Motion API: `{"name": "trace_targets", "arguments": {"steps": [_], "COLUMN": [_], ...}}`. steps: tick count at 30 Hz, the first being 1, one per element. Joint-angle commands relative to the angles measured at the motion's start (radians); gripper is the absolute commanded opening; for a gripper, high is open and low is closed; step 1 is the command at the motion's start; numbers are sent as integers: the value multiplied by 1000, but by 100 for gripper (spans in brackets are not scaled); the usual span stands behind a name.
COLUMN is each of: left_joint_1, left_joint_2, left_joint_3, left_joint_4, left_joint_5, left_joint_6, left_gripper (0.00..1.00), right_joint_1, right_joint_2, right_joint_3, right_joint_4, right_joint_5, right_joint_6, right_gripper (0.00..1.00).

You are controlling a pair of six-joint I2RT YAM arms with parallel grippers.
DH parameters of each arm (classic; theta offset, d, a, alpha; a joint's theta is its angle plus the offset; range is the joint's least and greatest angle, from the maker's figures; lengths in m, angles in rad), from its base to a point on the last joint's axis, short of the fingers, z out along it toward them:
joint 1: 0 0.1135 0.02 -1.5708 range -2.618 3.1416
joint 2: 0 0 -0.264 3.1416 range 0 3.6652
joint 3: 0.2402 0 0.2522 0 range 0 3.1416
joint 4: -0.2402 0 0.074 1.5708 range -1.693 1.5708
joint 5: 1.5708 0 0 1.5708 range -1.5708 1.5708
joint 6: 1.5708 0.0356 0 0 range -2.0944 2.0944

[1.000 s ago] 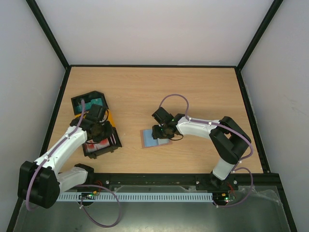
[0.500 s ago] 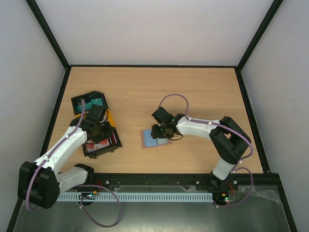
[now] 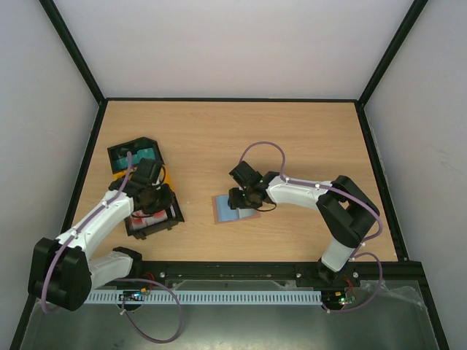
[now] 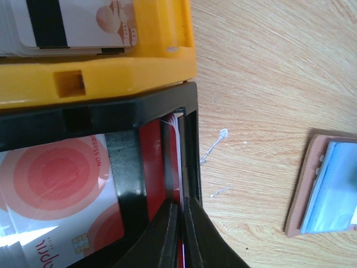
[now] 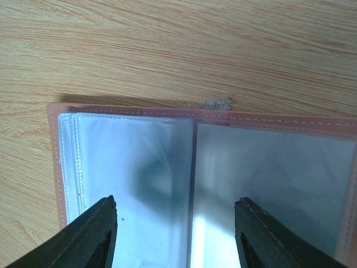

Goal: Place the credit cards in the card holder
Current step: Pick up the credit card from the storage box.

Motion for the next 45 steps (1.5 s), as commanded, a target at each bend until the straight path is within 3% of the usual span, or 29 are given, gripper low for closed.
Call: {"name": "trace_targets", "arguments": {"steps": [1,6,9,11,17,26,31,40,45], "left_joint_1": [-1,-2,0,-1,-8,-31,-39,-40,-39], "left_joint_2": [12,18,32,39,93,171,142,114,108], "left_joint_3": [-11,-32,-38,-40,-57,-30,4,19,25], "left_joint_4": [33,38,43,46,106,138,114,79,72], "left_joint_5": [25,14,11,7,47,58,56,54,53], "left_joint_6": [16,12,10,5,-3,-8,-6,-3,-3], "left_gripper": [8,23,49,60,74,60,48,40,27], "right_joint_1": [-4,-3,-3,-3,-4,-4,-4,-4,-3], "right_joint_2": [-3,1,1,2,3,0,0,3,5], "right_joint_3": [-1,0,-1,-2,1,2,-1,-2,-5], "right_joint_4": [7,8,7,7,8,8,8,8,11], "right_joint_5": [6,5,6,7,7,10,10,10,8], "right_joint_6": [6,5,5,4,3,4,4,2,3], "right_gripper": [56,56,56,56,56,56,56,56,56]}}
